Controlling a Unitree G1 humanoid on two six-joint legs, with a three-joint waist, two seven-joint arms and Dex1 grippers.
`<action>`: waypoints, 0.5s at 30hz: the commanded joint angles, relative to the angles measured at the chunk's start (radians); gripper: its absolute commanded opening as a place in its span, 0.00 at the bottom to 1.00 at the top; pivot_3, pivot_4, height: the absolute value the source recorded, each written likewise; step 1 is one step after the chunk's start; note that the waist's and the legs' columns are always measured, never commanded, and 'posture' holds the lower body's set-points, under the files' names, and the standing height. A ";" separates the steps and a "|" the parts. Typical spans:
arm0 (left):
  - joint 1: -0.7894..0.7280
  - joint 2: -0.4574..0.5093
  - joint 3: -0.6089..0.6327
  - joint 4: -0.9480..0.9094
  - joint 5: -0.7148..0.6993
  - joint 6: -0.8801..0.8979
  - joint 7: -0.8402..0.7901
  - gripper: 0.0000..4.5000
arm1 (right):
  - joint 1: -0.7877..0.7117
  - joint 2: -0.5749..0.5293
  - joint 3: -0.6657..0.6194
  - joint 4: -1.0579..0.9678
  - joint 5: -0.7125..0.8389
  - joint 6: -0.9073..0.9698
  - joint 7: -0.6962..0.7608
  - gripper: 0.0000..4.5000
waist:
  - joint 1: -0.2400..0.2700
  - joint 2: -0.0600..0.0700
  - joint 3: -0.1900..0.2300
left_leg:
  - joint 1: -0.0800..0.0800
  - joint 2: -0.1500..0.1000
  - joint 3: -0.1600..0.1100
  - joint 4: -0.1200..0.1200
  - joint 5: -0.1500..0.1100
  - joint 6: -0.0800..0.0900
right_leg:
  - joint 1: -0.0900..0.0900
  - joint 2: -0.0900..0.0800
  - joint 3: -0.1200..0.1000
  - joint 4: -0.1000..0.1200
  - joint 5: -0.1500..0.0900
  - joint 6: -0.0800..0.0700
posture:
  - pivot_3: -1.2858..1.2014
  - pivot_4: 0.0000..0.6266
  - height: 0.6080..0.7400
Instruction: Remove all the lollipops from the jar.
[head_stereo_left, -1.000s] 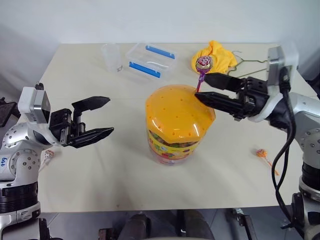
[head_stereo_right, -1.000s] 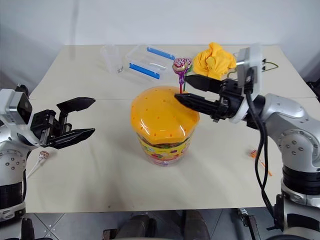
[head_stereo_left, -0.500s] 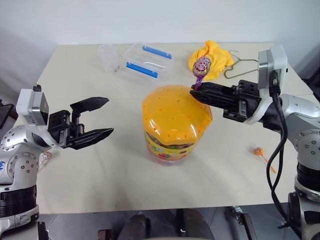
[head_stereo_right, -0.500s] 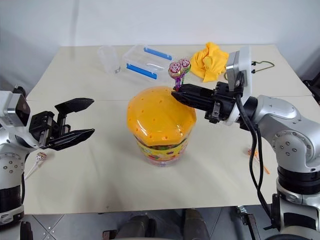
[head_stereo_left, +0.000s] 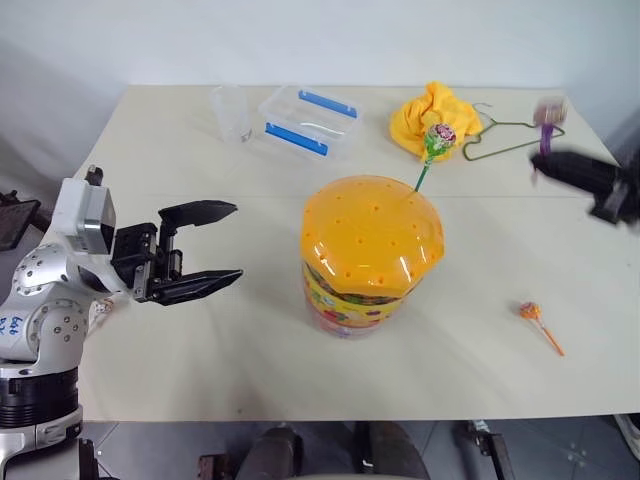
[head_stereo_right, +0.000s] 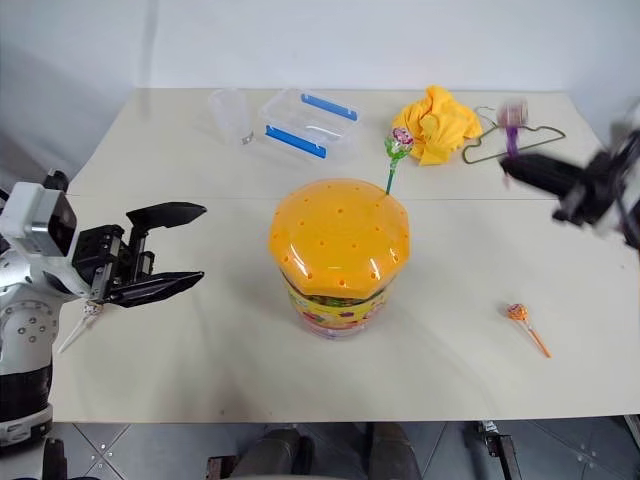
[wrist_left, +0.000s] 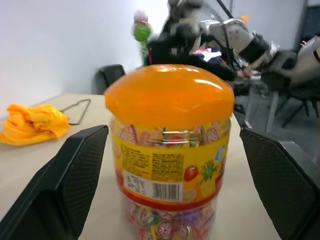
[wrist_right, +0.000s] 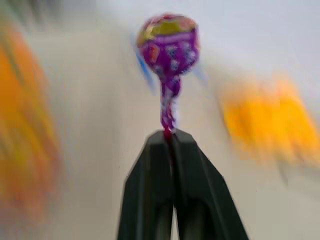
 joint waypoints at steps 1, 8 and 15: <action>-0.020 0.002 -0.009 -0.002 0.014 -0.026 -0.016 1.00 | 0.128 -0.052 0.018 0.096 -0.193 -0.092 -0.005 0.01 | -0.001 0.000 0.000 | 0.000 0.000 0.001 0.000 0.000 0.000 | 0.000 0.000 0.000 0.001 0.000 0.000 | 0.52 0.24 1.00; -0.022 0.008 -0.026 0.002 0.019 -0.036 -0.054 1.00 | 0.258 -0.014 0.105 0.234 -0.388 -0.171 -0.070 0.01 | -0.017 0.002 0.001 | 0.006 0.003 0.011 0.001 0.001 -0.002 | 0.000 0.002 0.001 0.002 0.001 0.002 | 0.52 0.24 1.00; -0.006 0.024 -0.030 -0.003 0.042 -0.051 -0.087 1.00 | 0.275 0.016 0.099 0.292 -0.422 -0.219 -0.049 0.16 | -0.023 0.004 0.001 | 0.006 0.003 0.011 0.001 0.002 -0.002 | -0.002 0.002 0.004 0.003 0.001 0.002 | 0.52 0.24 1.00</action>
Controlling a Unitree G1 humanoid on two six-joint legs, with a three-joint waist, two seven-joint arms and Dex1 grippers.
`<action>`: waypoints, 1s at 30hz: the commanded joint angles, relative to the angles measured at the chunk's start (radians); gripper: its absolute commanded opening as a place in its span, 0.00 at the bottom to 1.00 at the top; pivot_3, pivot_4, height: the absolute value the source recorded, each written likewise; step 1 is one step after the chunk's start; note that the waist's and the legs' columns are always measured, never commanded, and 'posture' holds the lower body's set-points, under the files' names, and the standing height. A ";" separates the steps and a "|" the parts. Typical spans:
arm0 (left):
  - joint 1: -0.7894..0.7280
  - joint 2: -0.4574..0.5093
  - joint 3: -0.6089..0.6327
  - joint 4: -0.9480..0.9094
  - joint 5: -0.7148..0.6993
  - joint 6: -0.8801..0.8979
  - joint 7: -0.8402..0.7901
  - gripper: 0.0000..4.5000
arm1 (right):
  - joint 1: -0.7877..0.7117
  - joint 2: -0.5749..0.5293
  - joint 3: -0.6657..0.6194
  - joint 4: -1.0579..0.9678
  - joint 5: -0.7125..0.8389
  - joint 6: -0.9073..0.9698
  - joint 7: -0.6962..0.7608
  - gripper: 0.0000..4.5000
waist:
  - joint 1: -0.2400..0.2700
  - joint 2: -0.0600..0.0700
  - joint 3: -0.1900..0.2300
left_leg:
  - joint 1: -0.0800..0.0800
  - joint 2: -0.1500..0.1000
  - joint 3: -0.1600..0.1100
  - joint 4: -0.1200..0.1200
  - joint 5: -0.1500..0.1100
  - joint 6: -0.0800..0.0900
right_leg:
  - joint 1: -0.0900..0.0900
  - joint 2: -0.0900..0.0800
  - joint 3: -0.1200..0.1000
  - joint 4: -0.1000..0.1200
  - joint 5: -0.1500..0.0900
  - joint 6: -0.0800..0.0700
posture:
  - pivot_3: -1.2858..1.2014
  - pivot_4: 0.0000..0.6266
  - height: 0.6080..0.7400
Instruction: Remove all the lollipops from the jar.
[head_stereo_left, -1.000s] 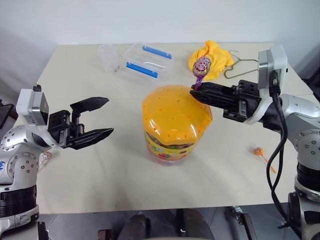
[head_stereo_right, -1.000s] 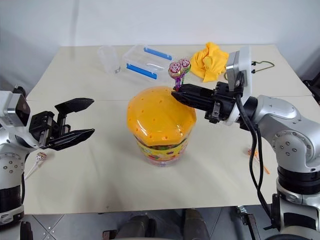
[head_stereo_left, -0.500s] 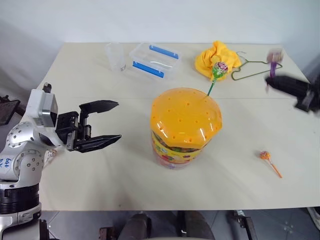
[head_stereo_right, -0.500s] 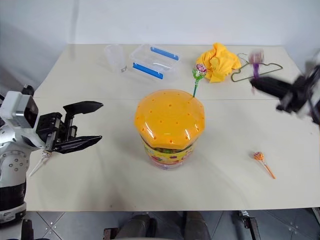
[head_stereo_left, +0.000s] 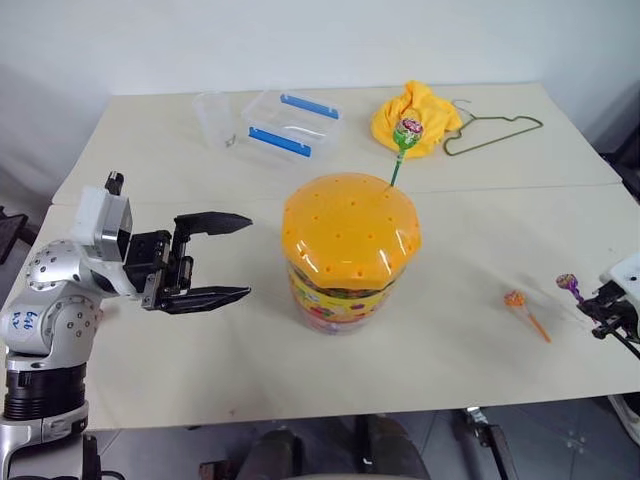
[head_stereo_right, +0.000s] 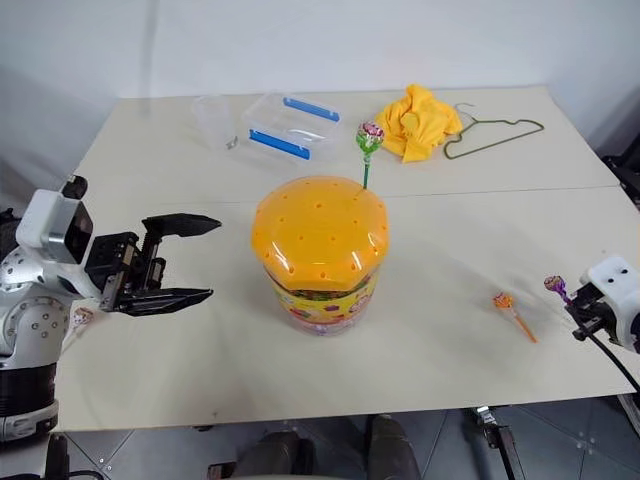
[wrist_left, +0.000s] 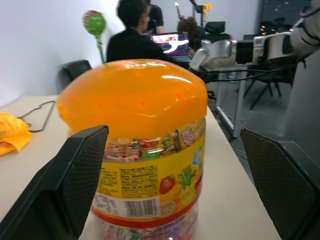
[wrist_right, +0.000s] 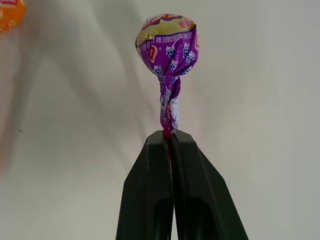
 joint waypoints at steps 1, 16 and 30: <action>0.010 0.020 0.014 -0.015 0.012 -0.021 -0.011 1.00 | 0.010 0.004 -0.042 0.000 -0.007 -0.023 0.017 0.23 | 0.000 0.000 0.000 | 0.000 0.000 0.000 0.000 0.000 0.000 | 0.000 0.000 0.000 0.000 0.000 0.000 | 0.52 0.24 1.00; 0.041 0.019 0.199 0.021 -0.195 0.149 0.128 1.00 | -0.241 0.165 -0.192 -0.295 0.502 -0.070 0.278 0.89 | -0.005 0.001 0.002 | 0.001 0.001 -0.001 0.001 0.000 -0.001 | 0.001 0.000 0.001 0.003 0.000 0.000 | 0.52 0.24 1.00; 0.100 0.026 0.245 0.017 -0.254 0.242 0.140 1.00 | -0.632 0.354 0.060 -0.488 0.706 0.279 0.044 0.89 | 0.016 0.001 0.002 | -0.004 -0.001 -0.010 0.001 -0.001 -0.001 | 0.001 -0.002 -0.004 -0.001 -0.001 -0.001 | 0.52 0.24 1.00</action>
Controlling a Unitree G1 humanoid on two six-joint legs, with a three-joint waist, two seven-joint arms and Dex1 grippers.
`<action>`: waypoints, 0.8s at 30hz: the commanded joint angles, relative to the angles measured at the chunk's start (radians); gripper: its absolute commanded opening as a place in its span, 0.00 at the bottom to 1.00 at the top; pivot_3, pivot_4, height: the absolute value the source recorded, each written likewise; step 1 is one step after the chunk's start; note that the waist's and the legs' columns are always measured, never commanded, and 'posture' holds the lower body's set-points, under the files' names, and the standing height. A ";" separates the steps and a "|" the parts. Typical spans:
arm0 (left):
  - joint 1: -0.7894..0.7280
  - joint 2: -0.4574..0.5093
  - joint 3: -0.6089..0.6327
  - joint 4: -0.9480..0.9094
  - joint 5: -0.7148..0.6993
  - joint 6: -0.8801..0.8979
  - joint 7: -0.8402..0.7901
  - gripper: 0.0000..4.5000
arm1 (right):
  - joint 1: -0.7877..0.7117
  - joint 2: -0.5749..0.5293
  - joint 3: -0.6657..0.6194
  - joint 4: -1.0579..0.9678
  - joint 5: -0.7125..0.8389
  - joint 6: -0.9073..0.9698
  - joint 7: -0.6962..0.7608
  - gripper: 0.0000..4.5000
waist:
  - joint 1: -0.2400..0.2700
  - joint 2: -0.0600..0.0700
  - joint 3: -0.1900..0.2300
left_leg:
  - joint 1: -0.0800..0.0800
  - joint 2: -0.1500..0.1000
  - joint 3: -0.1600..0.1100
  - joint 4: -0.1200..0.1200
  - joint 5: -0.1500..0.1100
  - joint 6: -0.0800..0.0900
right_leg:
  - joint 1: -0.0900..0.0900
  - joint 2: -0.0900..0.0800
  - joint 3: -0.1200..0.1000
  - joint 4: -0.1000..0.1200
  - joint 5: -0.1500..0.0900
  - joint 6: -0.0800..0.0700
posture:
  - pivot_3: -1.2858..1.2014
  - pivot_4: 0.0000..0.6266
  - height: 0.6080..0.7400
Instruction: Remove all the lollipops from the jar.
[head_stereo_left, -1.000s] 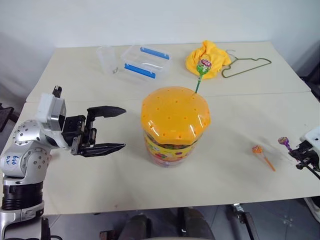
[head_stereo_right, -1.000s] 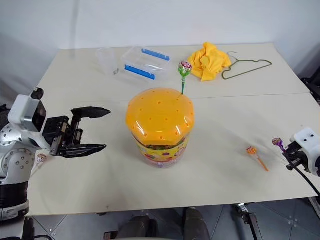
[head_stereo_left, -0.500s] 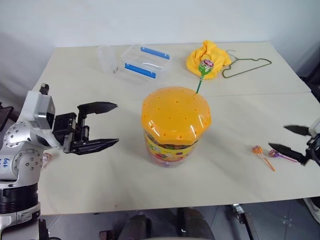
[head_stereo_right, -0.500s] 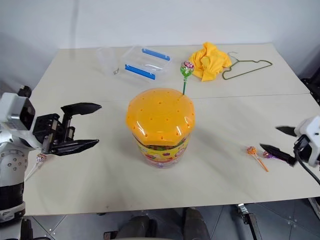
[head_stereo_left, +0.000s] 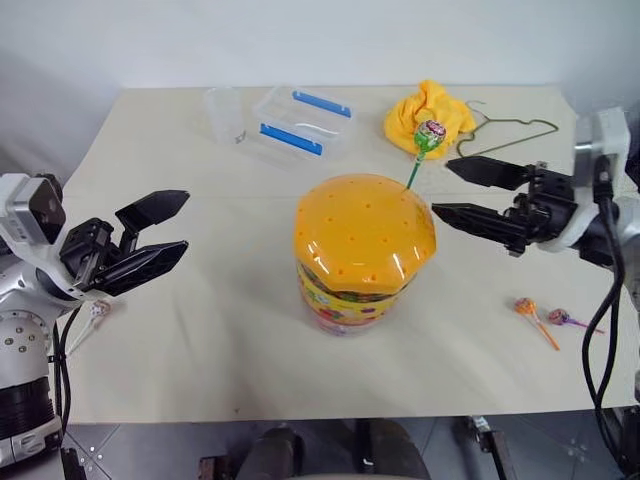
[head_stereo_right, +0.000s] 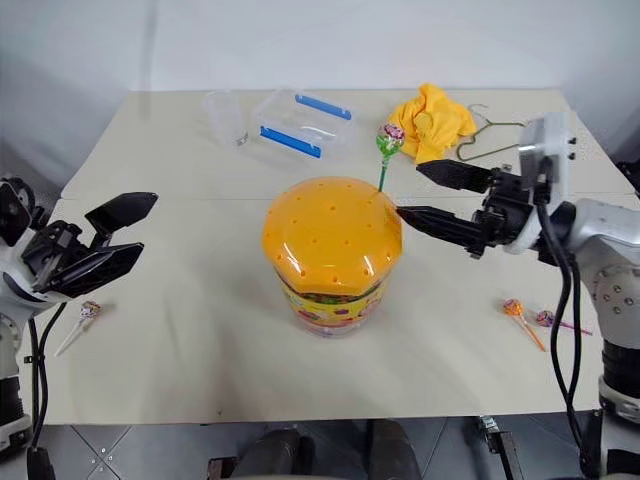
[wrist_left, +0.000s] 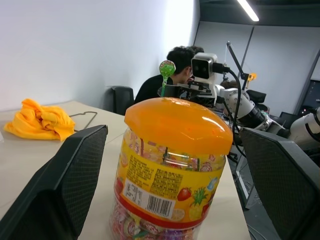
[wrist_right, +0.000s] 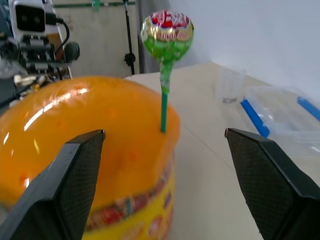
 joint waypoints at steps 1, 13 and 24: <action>0.019 0.005 0.024 -0.044 -0.006 -0.016 -0.005 1.00 | -0.063 0.038 0.011 -0.019 0.021 0.021 -0.039 0.89 | -0.003 0.000 0.000 | 0.000 0.000 0.000 0.000 0.000 0.000 | 0.000 0.000 0.000 0.000 0.000 0.000 | 0.52 0.24 1.00; 0.050 -0.008 0.025 -0.088 -0.012 -0.032 0.003 1.00 | -0.124 0.096 0.044 0.006 0.031 0.063 -0.021 0.44 | -0.012 0.000 0.000 | 0.000 0.000 0.000 0.000 0.000 0.000 | 0.000 0.001 0.000 0.001 0.000 0.000 | 0.52 0.24 1.00; -0.018 0.025 -0.024 -0.208 -0.030 -0.022 -0.016 1.00 | -0.152 0.091 -0.120 0.090 0.136 0.053 -0.013 0.01 | -0.018 0.000 0.000 | -0.001 0.000 0.000 0.000 0.000 0.000 | -0.001 0.000 0.000 0.001 0.000 0.000 | 0.52 0.24 1.00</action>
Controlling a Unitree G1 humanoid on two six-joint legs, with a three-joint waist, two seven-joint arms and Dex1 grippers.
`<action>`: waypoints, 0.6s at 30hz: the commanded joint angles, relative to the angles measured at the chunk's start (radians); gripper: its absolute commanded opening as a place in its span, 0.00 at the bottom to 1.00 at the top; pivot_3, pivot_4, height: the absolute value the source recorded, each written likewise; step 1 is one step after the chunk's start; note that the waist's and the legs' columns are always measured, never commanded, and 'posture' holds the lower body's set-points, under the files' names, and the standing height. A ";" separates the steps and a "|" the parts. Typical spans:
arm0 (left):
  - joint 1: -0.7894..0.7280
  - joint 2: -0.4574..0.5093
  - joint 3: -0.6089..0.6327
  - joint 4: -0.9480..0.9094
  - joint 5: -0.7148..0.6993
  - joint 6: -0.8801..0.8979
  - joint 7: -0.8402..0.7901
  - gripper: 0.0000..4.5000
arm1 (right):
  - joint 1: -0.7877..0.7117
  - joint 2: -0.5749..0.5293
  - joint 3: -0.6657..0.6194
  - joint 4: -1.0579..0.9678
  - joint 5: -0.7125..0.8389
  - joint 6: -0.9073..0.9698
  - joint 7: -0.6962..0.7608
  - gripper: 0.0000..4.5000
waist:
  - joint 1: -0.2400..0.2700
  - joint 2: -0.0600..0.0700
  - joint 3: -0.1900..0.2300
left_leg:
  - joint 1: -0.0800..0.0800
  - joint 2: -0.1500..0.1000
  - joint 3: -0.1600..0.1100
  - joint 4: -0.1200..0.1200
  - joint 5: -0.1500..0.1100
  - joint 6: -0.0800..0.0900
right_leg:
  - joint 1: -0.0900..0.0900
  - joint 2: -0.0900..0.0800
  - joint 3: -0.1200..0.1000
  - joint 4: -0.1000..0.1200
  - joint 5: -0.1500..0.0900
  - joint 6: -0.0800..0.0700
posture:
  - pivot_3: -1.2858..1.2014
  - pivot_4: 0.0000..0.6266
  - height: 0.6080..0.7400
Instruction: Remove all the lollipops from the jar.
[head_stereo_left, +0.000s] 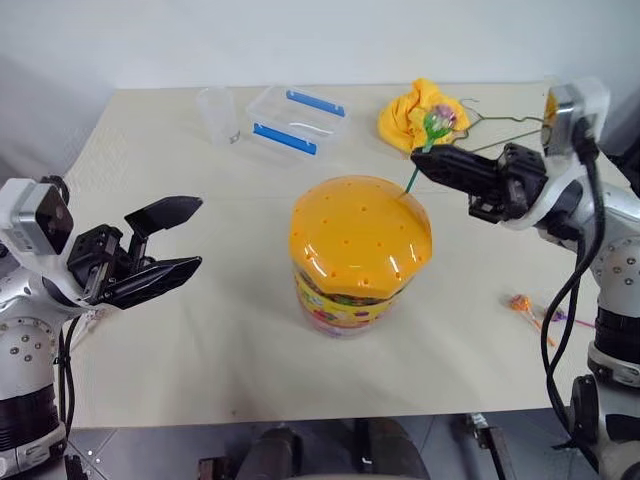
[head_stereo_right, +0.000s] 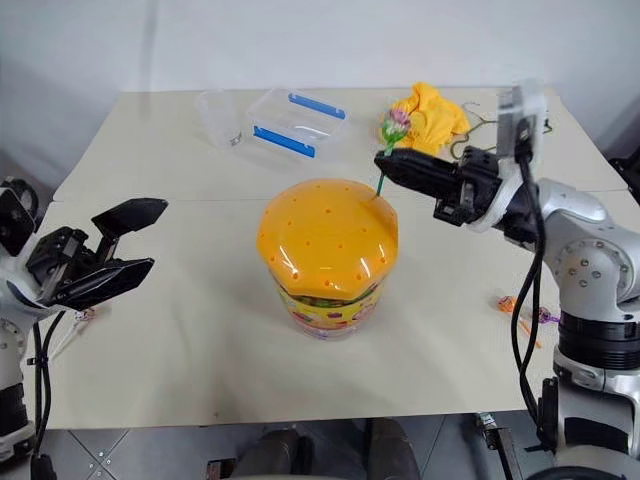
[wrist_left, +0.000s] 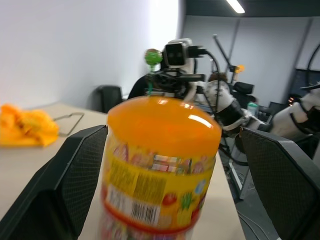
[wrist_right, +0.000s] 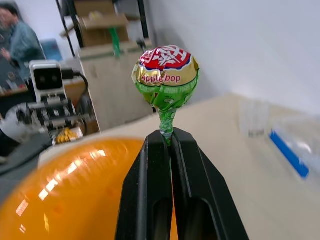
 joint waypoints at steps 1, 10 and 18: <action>-0.009 0.046 0.001 -0.057 -0.011 -0.005 -0.032 1.00 | -0.017 -0.045 -0.116 0.023 0.042 -0.015 0.010 0.01 | -0.001 0.000 0.000 | 0.000 0.000 0.000 0.000 0.000 0.000 | 0.000 0.000 0.000 0.000 0.000 0.000 | 0.52 0.24 1.00; 0.026 0.125 -0.060 0.027 0.187 -0.162 -0.199 1.00 | 0.383 -0.478 -0.144 0.252 -0.449 -0.191 0.088 0.01 | 0.013 0.000 0.000 | 0.000 -0.001 0.003 -0.001 -0.001 0.002 | 0.001 0.000 0.001 -0.003 0.000 0.000 | 0.52 0.24 1.00; 0.015 0.129 -0.082 0.075 0.229 -0.219 -0.255 1.00 | 0.632 -0.442 -0.118 0.408 -0.700 -0.341 -0.017 0.01 | -0.004 0.000 0.000 | 0.005 0.001 0.012 -0.001 -0.001 0.003 | 0.000 0.001 0.004 0.000 0.000 0.001 | 0.52 0.24 1.00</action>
